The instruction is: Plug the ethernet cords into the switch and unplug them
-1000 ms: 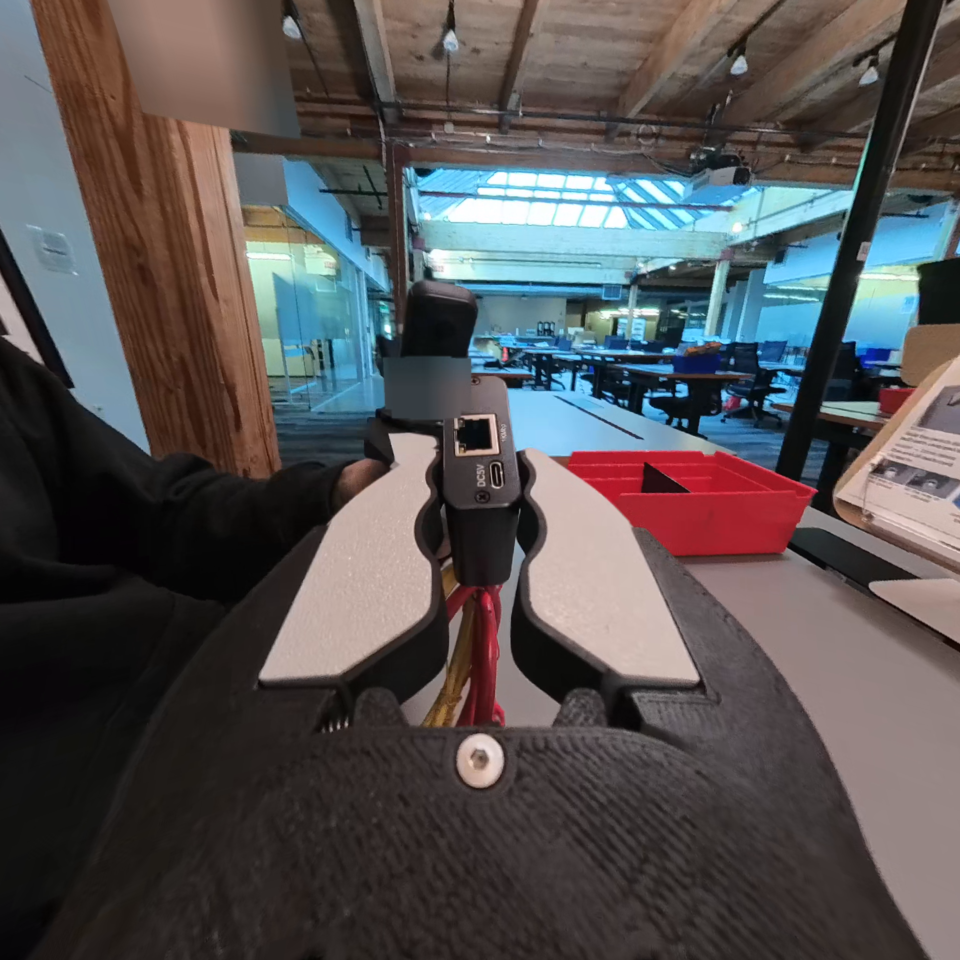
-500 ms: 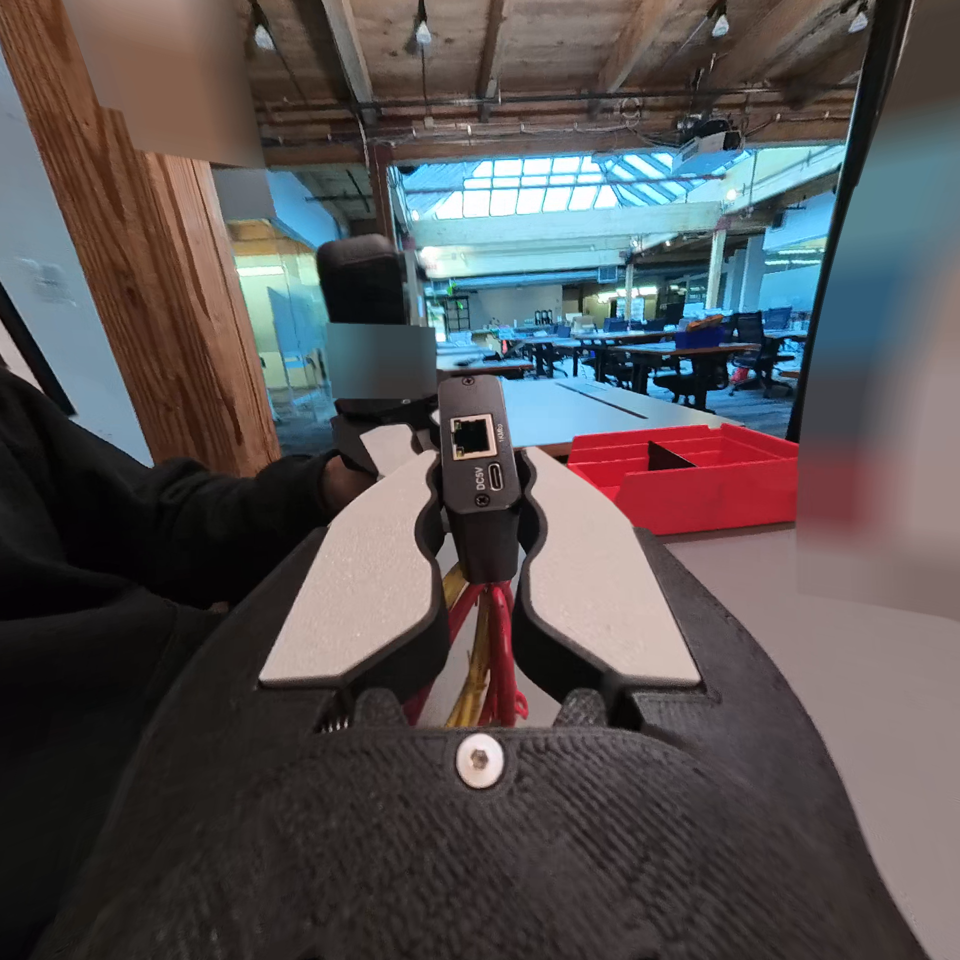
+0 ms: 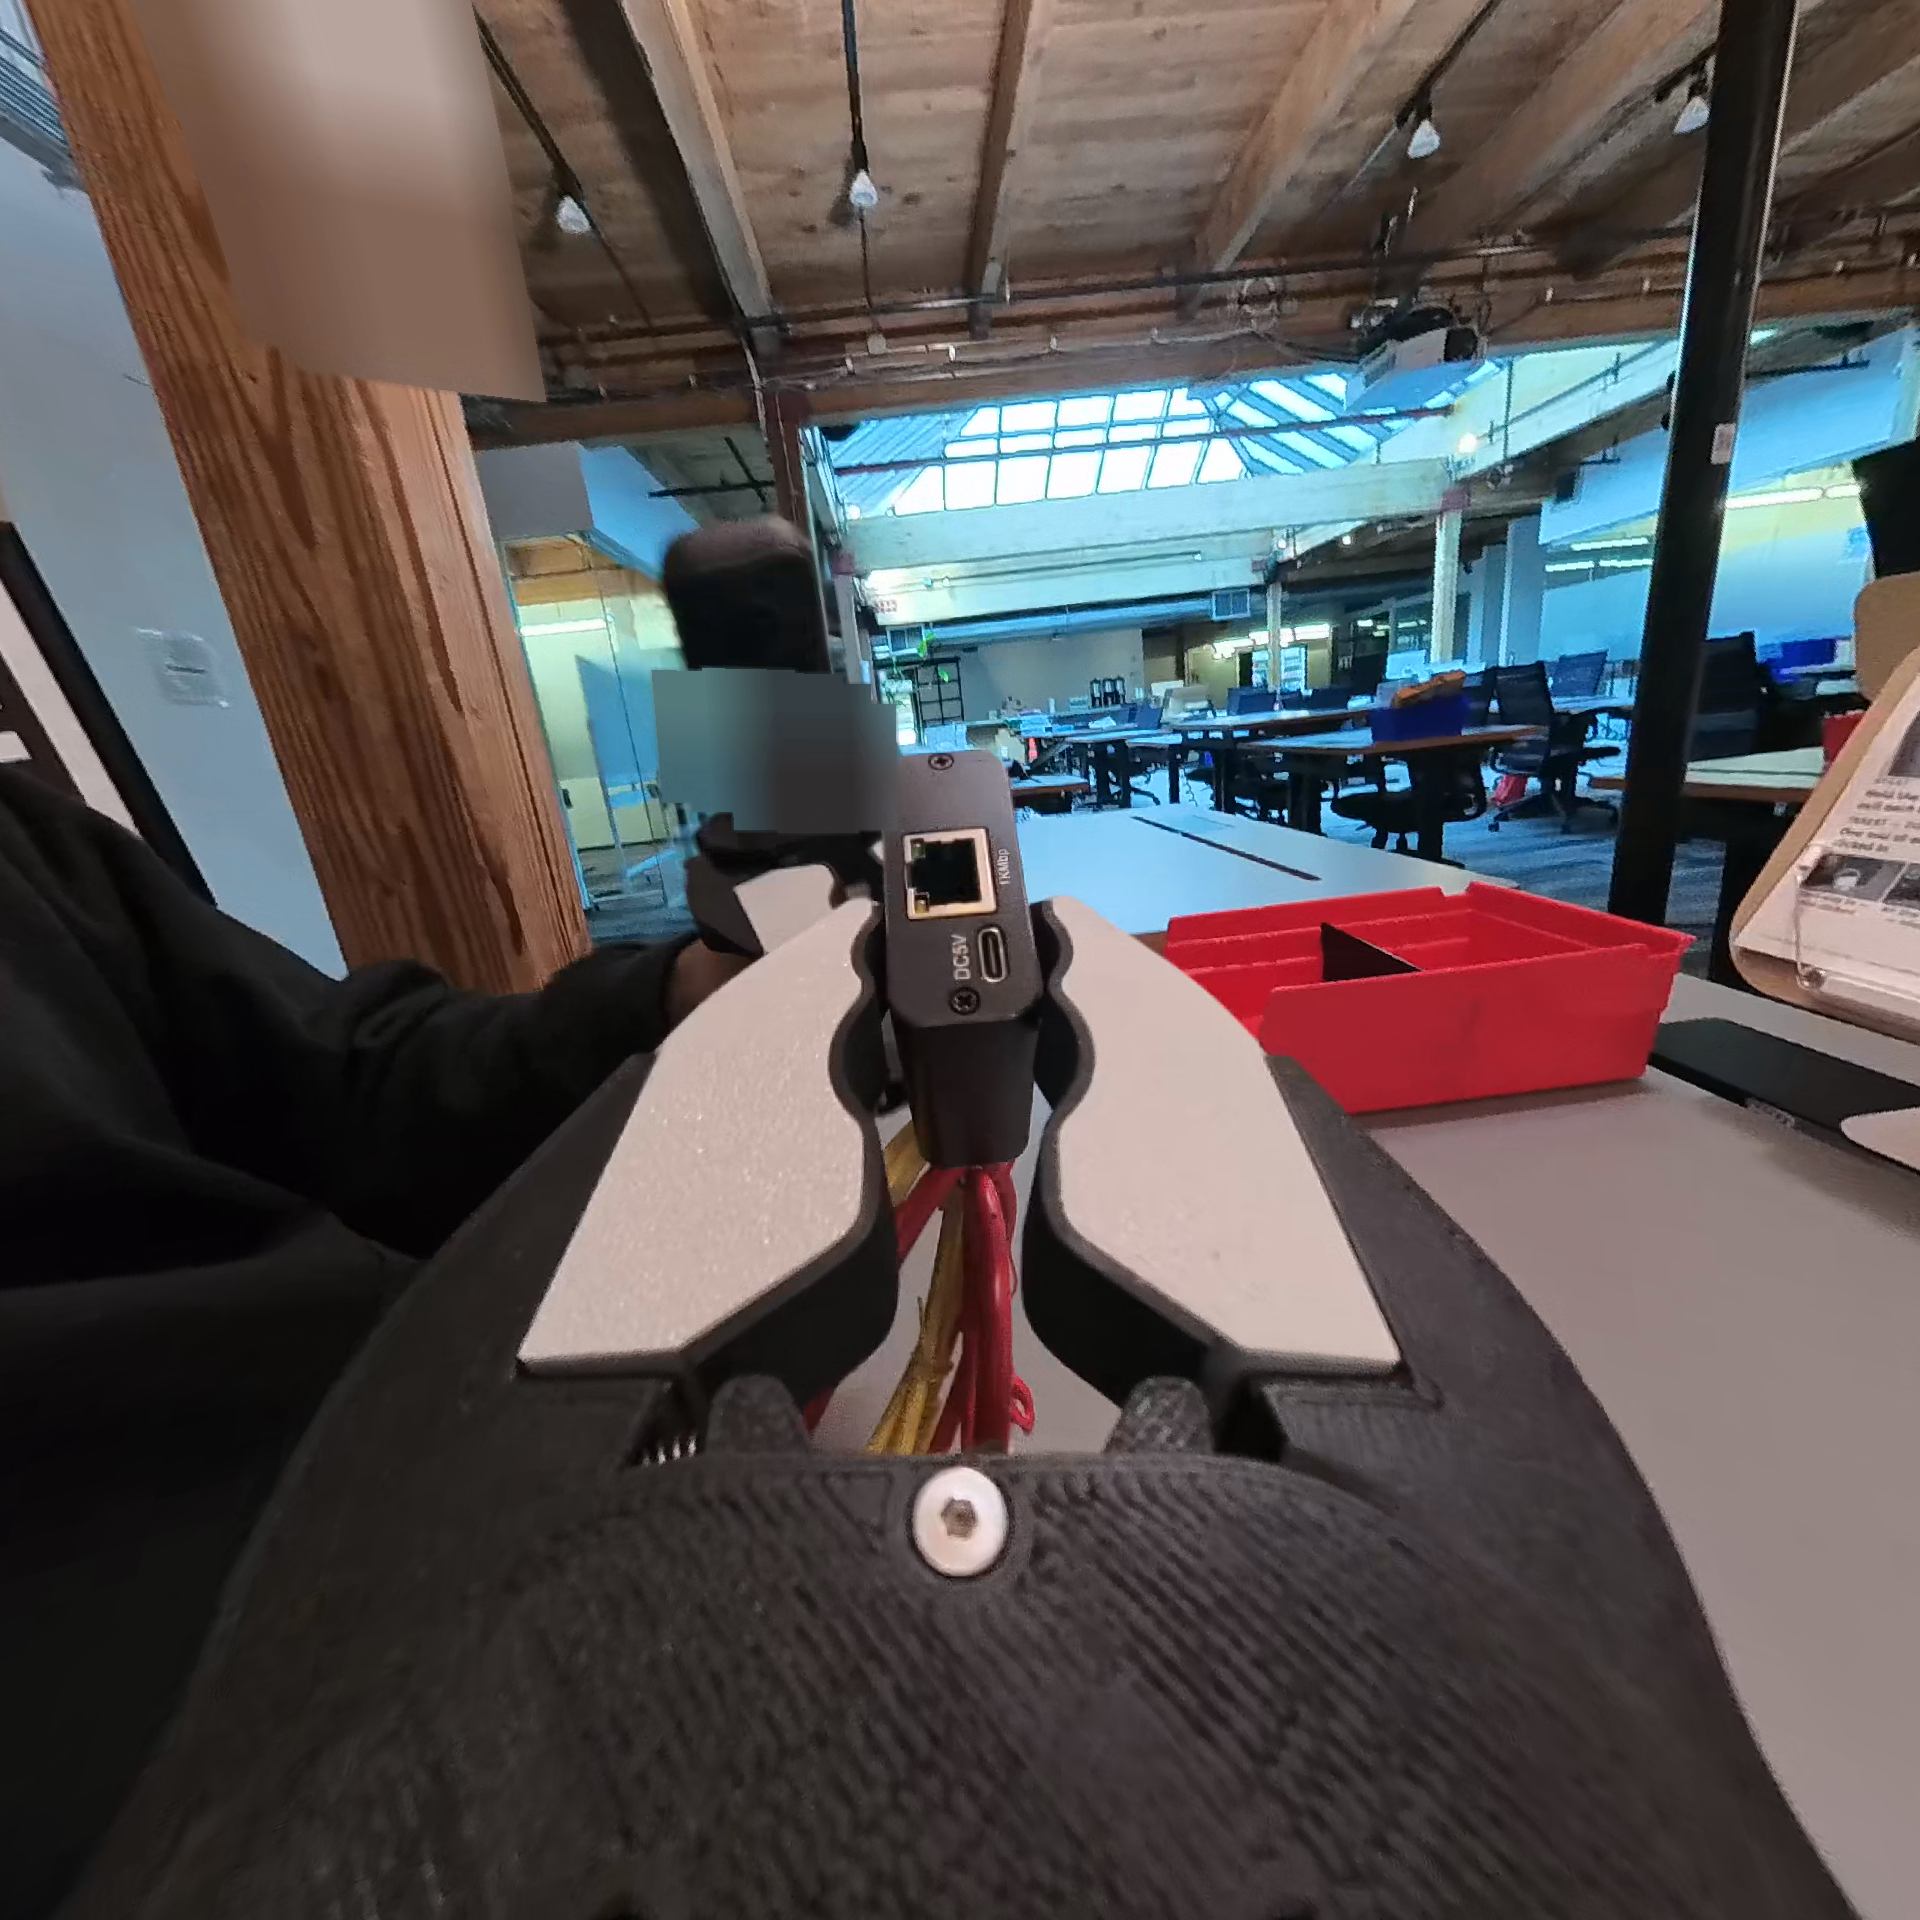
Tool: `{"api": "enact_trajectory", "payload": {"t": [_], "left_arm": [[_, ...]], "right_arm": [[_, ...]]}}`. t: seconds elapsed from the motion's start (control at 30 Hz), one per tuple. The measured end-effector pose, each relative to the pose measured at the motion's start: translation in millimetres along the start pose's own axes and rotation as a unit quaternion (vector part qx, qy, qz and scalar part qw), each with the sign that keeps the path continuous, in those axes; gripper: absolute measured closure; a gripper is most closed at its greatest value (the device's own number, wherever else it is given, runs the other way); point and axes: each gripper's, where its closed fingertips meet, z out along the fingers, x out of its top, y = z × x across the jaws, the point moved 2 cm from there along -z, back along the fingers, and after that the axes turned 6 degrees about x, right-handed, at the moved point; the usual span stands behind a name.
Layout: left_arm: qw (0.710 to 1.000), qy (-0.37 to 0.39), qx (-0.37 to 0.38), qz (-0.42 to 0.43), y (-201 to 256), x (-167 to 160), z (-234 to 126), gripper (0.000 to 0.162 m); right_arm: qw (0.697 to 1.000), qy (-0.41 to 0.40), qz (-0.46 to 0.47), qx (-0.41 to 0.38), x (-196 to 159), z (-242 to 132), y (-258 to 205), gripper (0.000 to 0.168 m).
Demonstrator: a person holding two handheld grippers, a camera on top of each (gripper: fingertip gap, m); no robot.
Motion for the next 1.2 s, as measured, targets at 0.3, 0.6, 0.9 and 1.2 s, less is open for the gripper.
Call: {"api": "enact_trajectory", "payload": {"t": [0.3,0.6,0.9,1.2], "left_arm": [[0.997,0.028,-0.035,-0.057,-0.3,-5.8,0.5,0.148],[0.988,0.06,-0.07,-0.126,-0.4,-7.6,2.3,0.148],[1.0,0.007,-0.004,-0.009,0.4,-8.7,5.6,0.148],[0.996,0.048,-0.028,-0.075,-0.5,-13.3,8.4,0.148]], "right_arm": [[0.999,-0.034,-0.025,-0.013,-3.1,1.6,-1.9,0.142],[0.999,-0.037,-0.029,-0.027,-2.5,2.2,0.4,0.143],[0.999,-0.027,-0.013,-0.02,-3.5,-1.7,3.4,0.142],[0.999,-0.029,-0.005,-0.025,-6.1,-1.9,6.4,0.142]]}}
